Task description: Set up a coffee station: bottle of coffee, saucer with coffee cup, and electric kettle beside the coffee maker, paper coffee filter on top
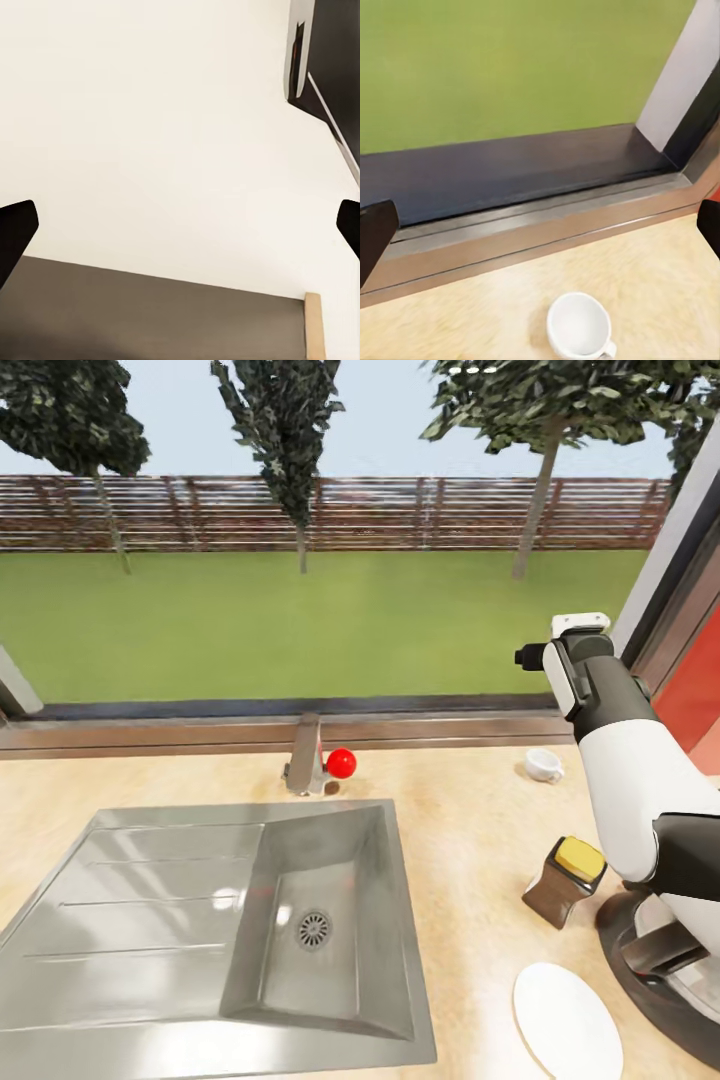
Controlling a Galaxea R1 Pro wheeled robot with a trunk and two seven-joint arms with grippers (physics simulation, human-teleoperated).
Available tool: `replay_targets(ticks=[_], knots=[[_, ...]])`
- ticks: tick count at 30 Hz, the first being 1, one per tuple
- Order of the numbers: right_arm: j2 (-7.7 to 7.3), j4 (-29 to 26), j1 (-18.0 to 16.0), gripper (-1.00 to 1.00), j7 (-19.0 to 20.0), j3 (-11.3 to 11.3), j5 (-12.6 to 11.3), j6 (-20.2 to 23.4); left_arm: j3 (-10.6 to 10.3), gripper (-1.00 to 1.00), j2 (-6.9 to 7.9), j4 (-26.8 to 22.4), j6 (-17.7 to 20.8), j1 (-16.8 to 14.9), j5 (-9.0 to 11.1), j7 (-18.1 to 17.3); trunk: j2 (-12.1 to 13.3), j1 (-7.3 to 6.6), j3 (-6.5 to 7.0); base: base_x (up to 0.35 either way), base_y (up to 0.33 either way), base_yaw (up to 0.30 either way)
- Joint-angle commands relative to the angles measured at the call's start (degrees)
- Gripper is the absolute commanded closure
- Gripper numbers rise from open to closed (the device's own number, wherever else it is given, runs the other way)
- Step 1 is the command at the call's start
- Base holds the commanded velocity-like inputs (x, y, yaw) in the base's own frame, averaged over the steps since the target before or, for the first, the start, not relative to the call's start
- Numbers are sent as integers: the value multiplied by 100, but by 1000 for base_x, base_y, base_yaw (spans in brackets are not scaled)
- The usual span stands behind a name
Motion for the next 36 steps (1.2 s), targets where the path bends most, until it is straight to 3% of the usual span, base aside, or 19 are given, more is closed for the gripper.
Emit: replay_targets(ticks=[1,6,12,23,30,36], knots=[[0,-6,-4,-100,5,-4,24,31,-49,-100,-1,2,18,-5,37,13,-11,4,-11,58,-53,0],[-3,50,-4,-100,5,-4,24,31,-49,-100,-1,5,18,-5,37,12,-11,4,-11,12,-11,0],[-112,257,-4,-100,5,4,24,31,-50,-100,15,13,18,102,37,3,-11,4,-11,0,0,0],[-115,643,-4,-100,5,-11,24,38,-74,-100,56,14,10,299,12,-46,-11,4,-11,0,0,0],[-113,758,-4,-100,5,-27,-6,662,-75,-100,58,13,10,319,3,-48,-11,4,-35,0,0,0],[-82,751,-4,-100,-2,-15,-10,823,-83,-100,65,12,8,320,2,-48,-11,4,-84,0,0,0]])
